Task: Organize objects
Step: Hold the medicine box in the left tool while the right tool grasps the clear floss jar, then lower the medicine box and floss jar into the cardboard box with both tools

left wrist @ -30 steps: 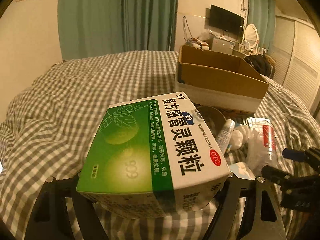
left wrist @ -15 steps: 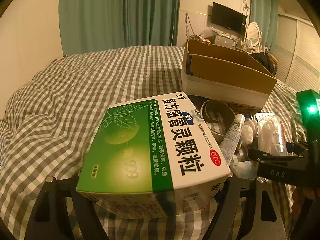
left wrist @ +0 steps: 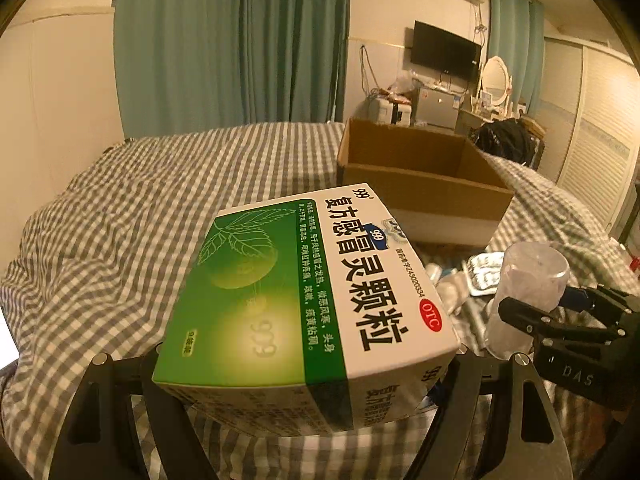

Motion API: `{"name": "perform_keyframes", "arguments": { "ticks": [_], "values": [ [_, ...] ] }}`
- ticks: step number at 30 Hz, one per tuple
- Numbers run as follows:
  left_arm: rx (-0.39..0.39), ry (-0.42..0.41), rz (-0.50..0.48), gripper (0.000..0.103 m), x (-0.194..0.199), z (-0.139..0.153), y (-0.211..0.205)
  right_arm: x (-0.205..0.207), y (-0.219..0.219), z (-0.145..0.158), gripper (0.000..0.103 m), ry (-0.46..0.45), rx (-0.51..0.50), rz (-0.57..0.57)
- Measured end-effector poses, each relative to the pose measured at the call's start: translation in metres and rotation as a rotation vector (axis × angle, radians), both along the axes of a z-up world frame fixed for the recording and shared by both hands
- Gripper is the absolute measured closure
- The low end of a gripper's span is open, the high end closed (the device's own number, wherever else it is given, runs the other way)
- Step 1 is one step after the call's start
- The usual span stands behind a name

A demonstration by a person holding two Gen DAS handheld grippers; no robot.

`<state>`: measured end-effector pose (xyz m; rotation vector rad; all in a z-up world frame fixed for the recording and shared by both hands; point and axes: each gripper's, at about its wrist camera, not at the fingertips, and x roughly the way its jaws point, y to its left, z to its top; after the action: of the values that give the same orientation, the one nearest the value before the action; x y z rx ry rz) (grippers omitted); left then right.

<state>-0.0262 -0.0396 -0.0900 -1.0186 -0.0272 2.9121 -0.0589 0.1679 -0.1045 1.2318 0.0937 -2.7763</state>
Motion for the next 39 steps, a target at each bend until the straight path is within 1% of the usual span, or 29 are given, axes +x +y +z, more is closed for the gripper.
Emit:
{"name": "perform_keyframes", "arguments": {
  "ticks": [3,6,9,12,15,18,21,23,27,30,33,35,39],
  "values": [
    [0.000,0.003,0.000,0.021,0.000,0.010,0.004,0.005,0.007,0.010,0.040,0.019,-0.032,0.008],
    [0.005,0.002,-0.011,0.021,-0.003,0.020,0.010,0.009,0.010,0.027,0.040,0.053,-0.042,0.030],
    [0.011,0.006,-0.023,0.021,-0.012,0.033,0.014,0.007,0.013,0.055,0.040,0.114,-0.036,0.052],
    [-0.001,0.034,-0.040,0.021,-0.028,0.052,0.023,0.000,0.014,0.082,0.040,0.165,-0.036,0.068],
    [-0.017,0.070,-0.063,0.021,-0.049,0.073,0.033,-0.016,0.015,0.106,0.040,0.209,-0.024,0.082],
    [-0.035,0.097,-0.090,0.021,-0.077,0.090,0.044,-0.042,0.017,0.127,0.040,0.237,-0.021,0.093],
    [-0.056,0.111,-0.112,0.021,-0.110,0.102,0.056,-0.068,0.023,0.137,0.040,0.249,-0.032,0.093],
    [-0.064,0.118,-0.124,0.021,-0.134,0.104,0.062,-0.092,0.024,0.142,0.040,0.254,-0.026,0.093],
    [-0.063,0.117,-0.140,0.021,-0.171,0.096,0.073,-0.128,0.030,0.138,0.040,0.257,-0.001,0.090],
    [-0.083,0.091,-0.141,0.021,-0.199,0.075,0.081,-0.162,0.031,0.125,0.040,0.233,0.002,0.085],
    [-0.080,0.047,-0.127,0.021,-0.219,0.053,0.084,-0.196,0.035,0.101,0.040,0.185,-0.012,0.083],
    [-0.071,0.028,-0.125,0.021,-0.227,0.042,0.086,-0.210,0.038,0.086,0.040,0.159,-0.020,0.079],
    [-0.091,0.026,-0.141,0.021,-0.234,0.028,0.097,-0.224,0.047,0.057,0.040,0.112,-0.044,0.080]
  ]
}}
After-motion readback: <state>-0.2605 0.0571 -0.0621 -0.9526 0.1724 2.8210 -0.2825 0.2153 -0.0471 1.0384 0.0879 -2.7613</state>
